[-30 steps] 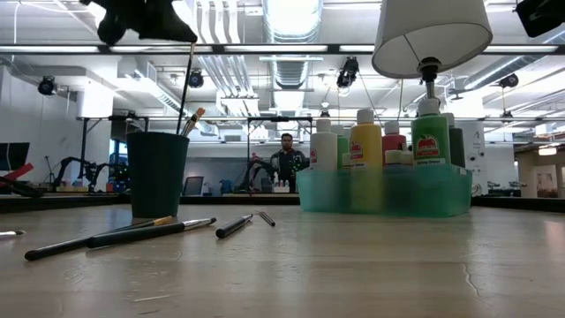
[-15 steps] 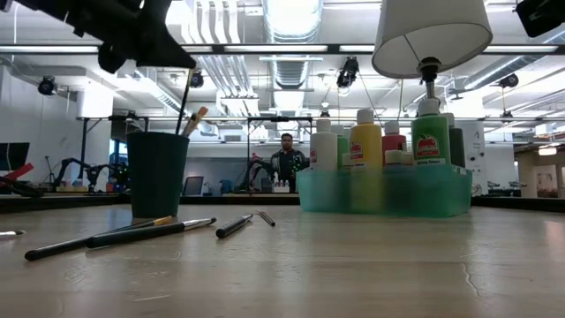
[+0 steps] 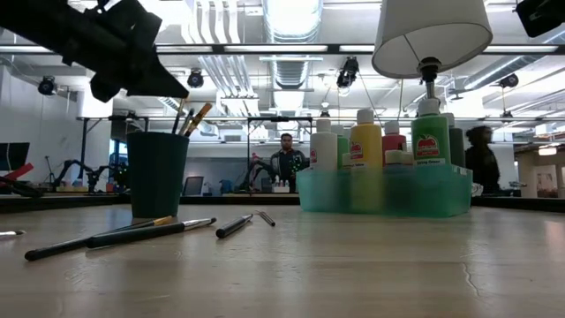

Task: Pick & Place Paint Supplies
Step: Put the orange paint brush into the green cup

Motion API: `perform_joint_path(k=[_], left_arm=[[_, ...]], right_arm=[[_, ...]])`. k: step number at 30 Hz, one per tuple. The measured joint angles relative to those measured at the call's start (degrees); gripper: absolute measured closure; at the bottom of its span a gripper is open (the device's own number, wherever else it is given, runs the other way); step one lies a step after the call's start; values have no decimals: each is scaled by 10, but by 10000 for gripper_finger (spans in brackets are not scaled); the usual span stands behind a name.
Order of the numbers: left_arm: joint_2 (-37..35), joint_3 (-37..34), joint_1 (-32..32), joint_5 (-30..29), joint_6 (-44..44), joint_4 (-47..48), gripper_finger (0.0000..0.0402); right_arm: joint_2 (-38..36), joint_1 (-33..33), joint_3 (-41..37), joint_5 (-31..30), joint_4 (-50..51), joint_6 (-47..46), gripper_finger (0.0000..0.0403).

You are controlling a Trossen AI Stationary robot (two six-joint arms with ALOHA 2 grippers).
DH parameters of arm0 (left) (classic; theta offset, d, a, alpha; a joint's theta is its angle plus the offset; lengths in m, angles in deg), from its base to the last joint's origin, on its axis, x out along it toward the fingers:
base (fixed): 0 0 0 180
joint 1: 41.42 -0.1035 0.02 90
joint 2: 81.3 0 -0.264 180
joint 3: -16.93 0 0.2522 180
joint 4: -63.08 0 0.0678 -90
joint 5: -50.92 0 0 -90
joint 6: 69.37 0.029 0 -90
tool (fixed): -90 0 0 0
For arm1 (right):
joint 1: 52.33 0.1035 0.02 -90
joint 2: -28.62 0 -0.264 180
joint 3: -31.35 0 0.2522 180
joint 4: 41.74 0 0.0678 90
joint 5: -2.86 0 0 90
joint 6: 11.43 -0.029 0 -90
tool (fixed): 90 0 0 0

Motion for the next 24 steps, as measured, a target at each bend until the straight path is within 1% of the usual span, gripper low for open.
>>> perform_joint_path(k=[5, 8, 12, 14, 18, 21, 24], left_arm=[[0, -9, 0, 4, -5, -2, 400], [0, -14, 0, 18, -5, -2, 390], [0, -15, 0, 64, 22, 1, 362], [0, -15, 0, 76, 22, 1, 344], [0, -12, 0, 77, 11, 3, 306], [-4, 8, 0, 83, 2, 5, 282], [-10, 36, 0, 130, 24, 3, 268]], right_arm=[[0, 0, 0, 0, 0, 0, 394], [0, 0, 0, 0, 0, 0, 394], [0, 0, 0, 0, 0, 0, 394], [0, 0, 0, 0, 0, 0, 394], [0, 0, 0, 0, 0, 0, 394], [0, 0, 0, 0, 0, 0, 394], [0, 0, 0, 0, 0, 0, 394]])
